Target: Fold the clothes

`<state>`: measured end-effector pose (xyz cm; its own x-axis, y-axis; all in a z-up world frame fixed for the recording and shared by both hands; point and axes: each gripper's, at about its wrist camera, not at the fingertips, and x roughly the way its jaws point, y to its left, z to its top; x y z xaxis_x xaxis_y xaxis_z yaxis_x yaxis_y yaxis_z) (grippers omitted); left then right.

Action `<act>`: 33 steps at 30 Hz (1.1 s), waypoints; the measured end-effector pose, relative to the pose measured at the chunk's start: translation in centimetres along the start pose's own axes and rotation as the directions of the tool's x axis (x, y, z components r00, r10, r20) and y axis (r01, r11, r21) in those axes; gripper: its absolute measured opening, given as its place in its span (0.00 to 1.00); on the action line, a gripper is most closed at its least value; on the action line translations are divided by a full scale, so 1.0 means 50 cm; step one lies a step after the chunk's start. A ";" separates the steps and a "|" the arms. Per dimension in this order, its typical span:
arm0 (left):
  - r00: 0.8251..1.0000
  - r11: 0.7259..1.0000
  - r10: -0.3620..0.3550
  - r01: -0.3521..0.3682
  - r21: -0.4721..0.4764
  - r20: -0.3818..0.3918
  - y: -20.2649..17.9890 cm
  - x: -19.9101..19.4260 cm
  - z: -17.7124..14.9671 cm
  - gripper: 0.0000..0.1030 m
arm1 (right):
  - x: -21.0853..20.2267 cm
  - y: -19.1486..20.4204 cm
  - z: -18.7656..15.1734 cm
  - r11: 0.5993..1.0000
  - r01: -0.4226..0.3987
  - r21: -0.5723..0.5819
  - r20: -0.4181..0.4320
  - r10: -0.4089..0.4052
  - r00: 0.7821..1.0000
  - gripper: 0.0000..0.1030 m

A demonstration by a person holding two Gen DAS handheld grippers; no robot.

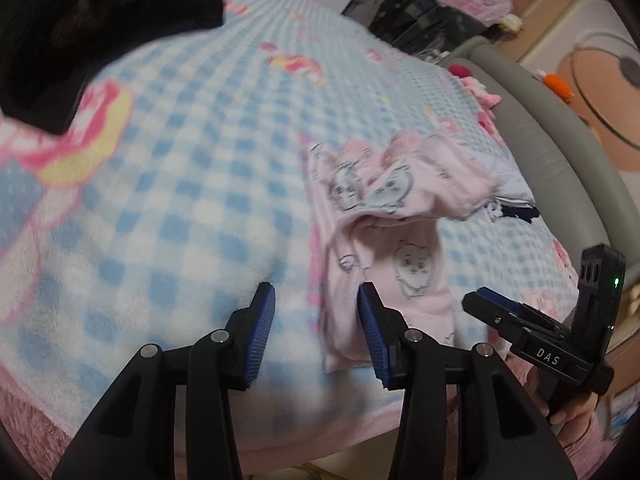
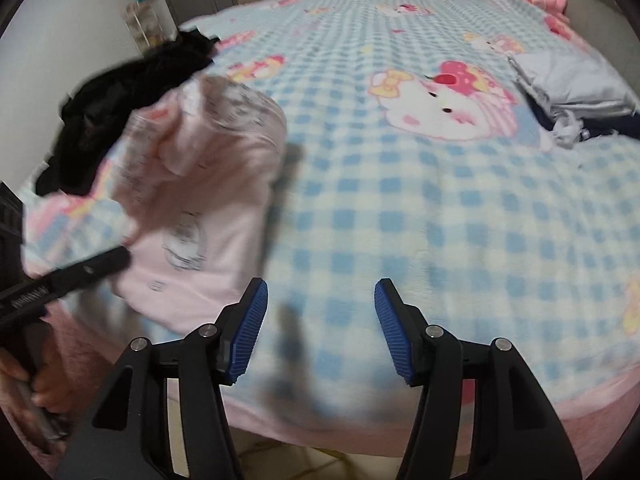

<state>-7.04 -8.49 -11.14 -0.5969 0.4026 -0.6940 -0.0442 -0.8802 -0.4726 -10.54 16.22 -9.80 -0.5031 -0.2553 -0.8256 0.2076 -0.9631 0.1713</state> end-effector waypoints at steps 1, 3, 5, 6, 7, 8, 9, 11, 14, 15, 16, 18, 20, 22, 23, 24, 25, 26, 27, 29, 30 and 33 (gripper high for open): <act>1.000 1.000 0.002 -0.003 0.025 0.017 -0.009 -0.006 0.001 0.44 | 0.000 0.007 -0.002 1.000 -0.009 -0.009 0.004 0.009 1.000 0.56; 0.997 0.994 0.037 -0.044 0.098 0.071 -0.040 -0.013 0.004 0.44 | 0.010 0.023 -0.006 1.000 0.003 -0.019 -0.002 -0.003 1.000 0.56; 0.988 0.982 0.080 -0.101 0.161 0.132 -0.068 -0.022 0.008 0.44 | 0.020 0.038 -0.010 1.000 0.015 -0.028 -0.007 -0.015 1.000 0.56; 0.981 0.973 0.100 -0.131 0.190 0.163 -0.082 -0.027 0.009 0.44 | 0.023 0.039 -0.008 1.000 0.017 -0.026 -0.006 -0.017 1.000 0.56; 0.980 0.969 0.096 -0.132 0.210 0.173 -0.091 -0.028 0.016 0.44 | 0.023 0.029 0.000 1.000 0.012 -0.015 0.001 -0.012 1.000 0.56; 0.982 0.967 0.080 -0.118 0.225 0.170 -0.098 -0.027 0.024 0.44 | 0.022 0.019 0.009 1.000 0.008 -0.004 0.007 -0.008 1.000 0.56; 0.984 0.965 0.064 -0.104 0.241 0.168 -0.106 -0.027 0.033 0.44 | 0.021 0.009 0.019 1.000 0.007 0.007 0.016 -0.007 1.000 0.56; 0.986 0.959 0.032 -0.076 0.271 0.162 -0.120 -0.025 0.050 0.44 | 0.014 -0.014 0.044 0.999 0.017 0.029 0.038 -0.018 0.999 0.56; 0.989 0.942 -0.001 -0.048 0.333 0.146 -0.142 -0.019 0.072 0.44 | 0.016 -0.031 0.082 0.999 0.005 0.033 0.038 -0.007 0.999 0.56; 0.990 0.933 -0.009 -0.042 0.357 0.138 -0.150 -0.016 0.078 0.46 | 0.017 -0.033 0.094 1.000 0.005 0.026 0.037 -0.006 0.999 0.56; 0.991 0.924 -0.016 -0.036 0.381 0.131 -0.157 -0.013 0.084 0.50 | 0.016 -0.029 0.103 1.000 0.012 0.010 0.040 -0.012 0.999 0.56; 0.993 0.903 -0.029 -0.023 0.428 0.115 -0.172 -0.007 0.096 0.53 | 0.023 -0.020 0.122 1.000 -0.004 -0.011 0.036 0.004 0.999 0.56; 0.997 0.881 -0.013 -0.026 0.472 0.079 -0.176 0.014 0.107 0.54 | 0.034 -0.009 0.141 0.999 -0.033 -0.032 0.023 0.034 0.999 0.56; 0.998 0.864 0.032 -0.055 0.501 0.054 -0.176 0.039 0.114 0.56 | 0.053 0.010 0.156 0.996 -0.054 -0.072 -0.003 0.054 0.999 0.56; 0.998 0.854 0.056 -0.070 0.516 0.042 -0.174 0.054 0.118 0.56 | 0.060 0.021 0.161 0.995 -0.047 -0.093 -0.004 0.047 0.999 0.56; 0.997 0.846 0.072 -0.078 0.527 0.031 -0.170 0.065 0.120 0.56 | 0.064 0.031 0.166 0.993 -0.048 -0.107 -0.001 0.048 0.999 0.56; 0.997 0.844 0.080 -0.079 0.531 0.021 -0.165 0.075 0.122 0.56 | 0.068 0.038 0.172 0.992 -0.059 -0.110 0.002 0.059 0.998 0.56; 0.997 0.846 0.080 -0.077 0.528 0.016 -0.160 0.081 0.124 0.56 | 0.071 0.044 0.178 0.992 -0.072 -0.107 0.004 0.073 0.997 0.56; 0.997 0.851 0.072 -0.070 0.520 0.017 -0.154 0.082 0.127 0.56 | 0.072 0.048 0.187 0.991 -0.088 -0.100 0.009 0.090 0.996 0.56; 0.997 0.865 0.063 -0.073 0.497 0.037 -0.140 0.080 0.135 0.56 | 0.072 0.056 0.203 0.988 -0.121 -0.090 0.024 0.124 0.992 0.56; 0.994 0.877 0.087 -0.108 0.468 0.068 -0.127 0.078 0.144 0.56 | 0.074 0.060 0.211 0.987 -0.131 -0.089 0.030 0.135 0.990 0.56; 0.985 0.929 0.149 -0.168 0.331 0.084 -0.076 0.084 0.172 0.56 | 0.094 0.068 0.231 0.991 -0.091 -0.093 0.031 0.095 0.995 0.58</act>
